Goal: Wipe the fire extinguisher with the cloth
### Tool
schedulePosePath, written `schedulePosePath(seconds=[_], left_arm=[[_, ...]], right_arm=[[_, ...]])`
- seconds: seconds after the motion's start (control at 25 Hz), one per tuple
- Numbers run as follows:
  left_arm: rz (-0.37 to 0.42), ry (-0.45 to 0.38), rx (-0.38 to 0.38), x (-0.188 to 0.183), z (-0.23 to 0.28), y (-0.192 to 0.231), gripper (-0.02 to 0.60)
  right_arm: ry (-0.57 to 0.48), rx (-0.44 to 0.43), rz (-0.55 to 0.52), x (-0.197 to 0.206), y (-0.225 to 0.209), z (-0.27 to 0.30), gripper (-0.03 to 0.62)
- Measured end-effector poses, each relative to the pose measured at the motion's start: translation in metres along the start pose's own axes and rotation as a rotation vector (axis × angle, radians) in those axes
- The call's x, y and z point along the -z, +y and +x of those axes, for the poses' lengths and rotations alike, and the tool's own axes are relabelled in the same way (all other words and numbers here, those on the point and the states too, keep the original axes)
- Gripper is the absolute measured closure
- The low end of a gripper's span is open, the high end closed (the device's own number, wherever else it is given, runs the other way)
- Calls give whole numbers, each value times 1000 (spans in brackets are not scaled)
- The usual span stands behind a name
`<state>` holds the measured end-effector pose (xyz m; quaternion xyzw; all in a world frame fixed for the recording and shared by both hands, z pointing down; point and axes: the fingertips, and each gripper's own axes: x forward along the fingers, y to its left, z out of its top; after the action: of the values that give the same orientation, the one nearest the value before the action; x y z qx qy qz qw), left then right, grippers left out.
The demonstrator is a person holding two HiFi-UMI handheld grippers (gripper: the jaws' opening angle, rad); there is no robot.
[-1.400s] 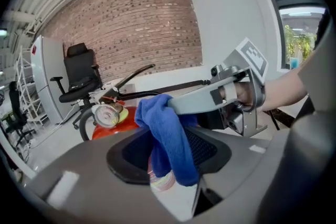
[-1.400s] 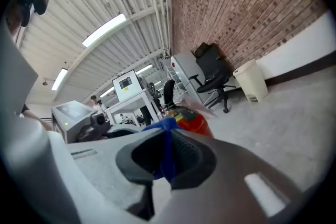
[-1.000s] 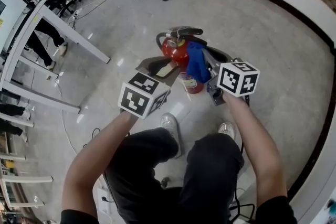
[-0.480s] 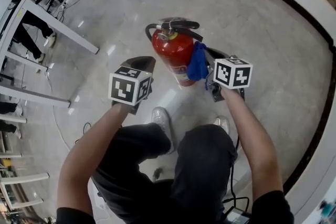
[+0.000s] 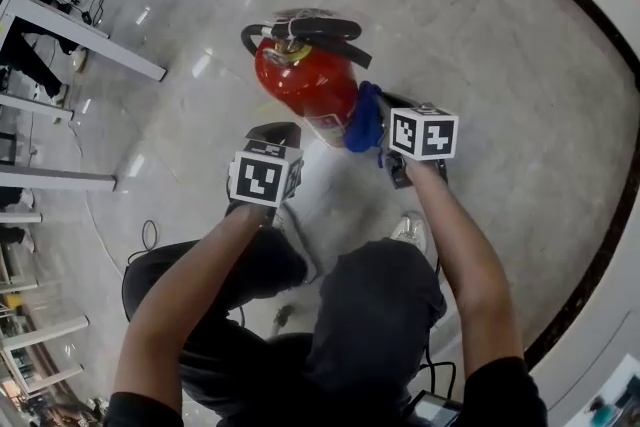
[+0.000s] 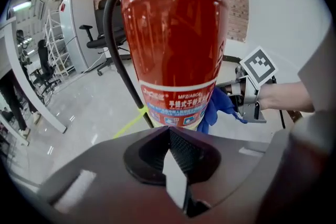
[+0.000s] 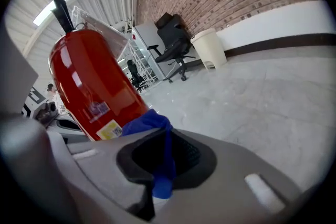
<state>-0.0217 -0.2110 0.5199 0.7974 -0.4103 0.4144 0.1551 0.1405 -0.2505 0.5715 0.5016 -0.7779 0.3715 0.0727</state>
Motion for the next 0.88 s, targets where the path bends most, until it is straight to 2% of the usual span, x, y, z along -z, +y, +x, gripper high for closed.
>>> schedulePosePath(seconds=[0.32,0.52,0.64,0.72,0.88], left_arm=[[-70,73,-1,36,44,-9,574],[-111,67,30,38,62,-29,574],[-91,75,40,38,65,-38,574],[-106,86,50,41,65,-44,574],[-125,87,70,39,60,-52,574]], right_arm=[[115,59,38,56,-46,49,568],[161,95,21,75,-66,70,568],[207,93,0,88,-71,75,568],[239,89,8,97,-74,77,568],[208,28,51,81,-60,71,568]])
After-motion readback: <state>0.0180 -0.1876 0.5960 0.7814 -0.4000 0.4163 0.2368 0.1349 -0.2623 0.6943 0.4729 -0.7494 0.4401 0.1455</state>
